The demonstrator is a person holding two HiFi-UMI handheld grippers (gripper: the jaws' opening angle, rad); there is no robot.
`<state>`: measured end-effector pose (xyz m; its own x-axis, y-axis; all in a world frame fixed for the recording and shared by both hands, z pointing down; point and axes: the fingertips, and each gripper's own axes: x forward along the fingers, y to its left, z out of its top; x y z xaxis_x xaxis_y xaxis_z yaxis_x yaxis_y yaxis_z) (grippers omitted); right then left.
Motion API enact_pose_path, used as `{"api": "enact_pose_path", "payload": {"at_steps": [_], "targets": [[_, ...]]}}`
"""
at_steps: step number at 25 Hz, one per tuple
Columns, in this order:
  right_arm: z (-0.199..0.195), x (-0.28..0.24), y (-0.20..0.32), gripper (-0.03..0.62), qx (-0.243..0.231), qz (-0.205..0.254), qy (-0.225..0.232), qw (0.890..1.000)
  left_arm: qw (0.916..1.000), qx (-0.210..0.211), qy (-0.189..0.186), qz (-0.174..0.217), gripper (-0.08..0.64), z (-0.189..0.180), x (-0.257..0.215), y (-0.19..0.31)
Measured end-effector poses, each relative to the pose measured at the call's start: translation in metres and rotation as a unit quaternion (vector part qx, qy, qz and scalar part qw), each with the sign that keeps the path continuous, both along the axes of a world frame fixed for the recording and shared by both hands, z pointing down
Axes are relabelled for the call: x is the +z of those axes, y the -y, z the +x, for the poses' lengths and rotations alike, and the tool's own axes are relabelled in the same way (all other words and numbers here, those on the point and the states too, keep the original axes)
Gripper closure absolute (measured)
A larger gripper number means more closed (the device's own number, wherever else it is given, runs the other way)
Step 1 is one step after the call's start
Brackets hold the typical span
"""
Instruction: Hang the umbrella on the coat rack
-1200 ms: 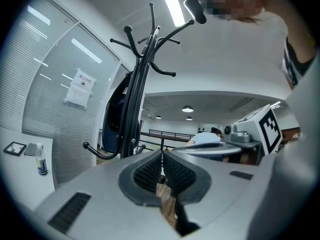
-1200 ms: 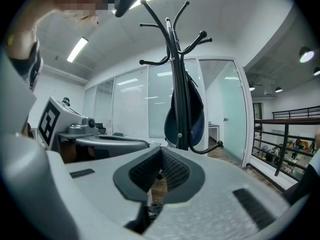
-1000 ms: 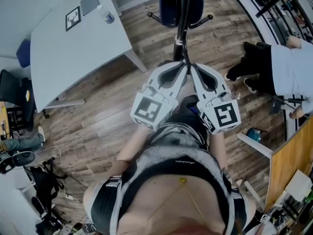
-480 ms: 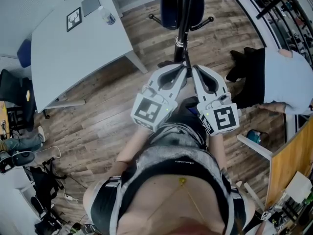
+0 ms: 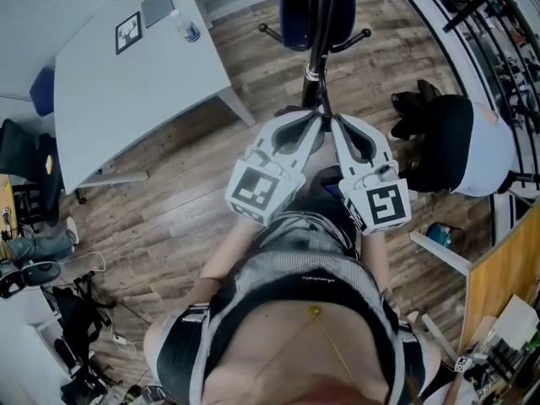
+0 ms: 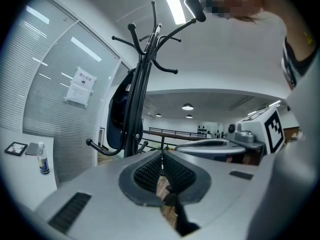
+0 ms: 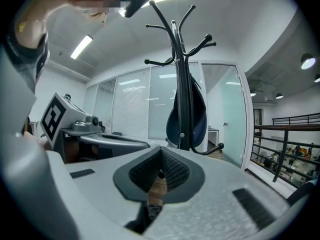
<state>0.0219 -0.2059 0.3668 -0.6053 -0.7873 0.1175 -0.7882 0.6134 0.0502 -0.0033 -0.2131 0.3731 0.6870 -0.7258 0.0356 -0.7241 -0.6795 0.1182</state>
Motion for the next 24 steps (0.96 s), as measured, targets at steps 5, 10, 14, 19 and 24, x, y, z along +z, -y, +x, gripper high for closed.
{"api": "enact_pose_path", "payload": {"at_steps": [5,10,14,19,24], "targets": [[0.0004,0.0033,-0.0026,0.591,0.003,-0.004,-0.008,1.0,1.0,0.006,0.0,-0.003,0.548,0.0022,0.001,-0.0031],[0.0012,0.0062,-0.0041,0.591,0.004,-0.008,-0.015,1.0,0.9999,0.01,0.0,-0.004,0.548,0.005,0.0021,-0.0062],[0.0015,0.0064,-0.005,0.592,0.004,-0.009,-0.014,1.0,0.9999,0.009,0.003,-0.004,0.548,0.0038,0.003,-0.0069],[0.0023,0.007,-0.0051,0.592,0.003,-0.009,-0.017,1.0,0.9999,0.008,0.004,-0.005,0.548,0.0037,0.0038,-0.0066],[0.0048,0.0082,-0.0035,0.592,0.006,-0.008,-0.028,1.0,0.9999,0.009,0.005,-0.006,0.548,0.0045,0.0038,-0.006]]}}
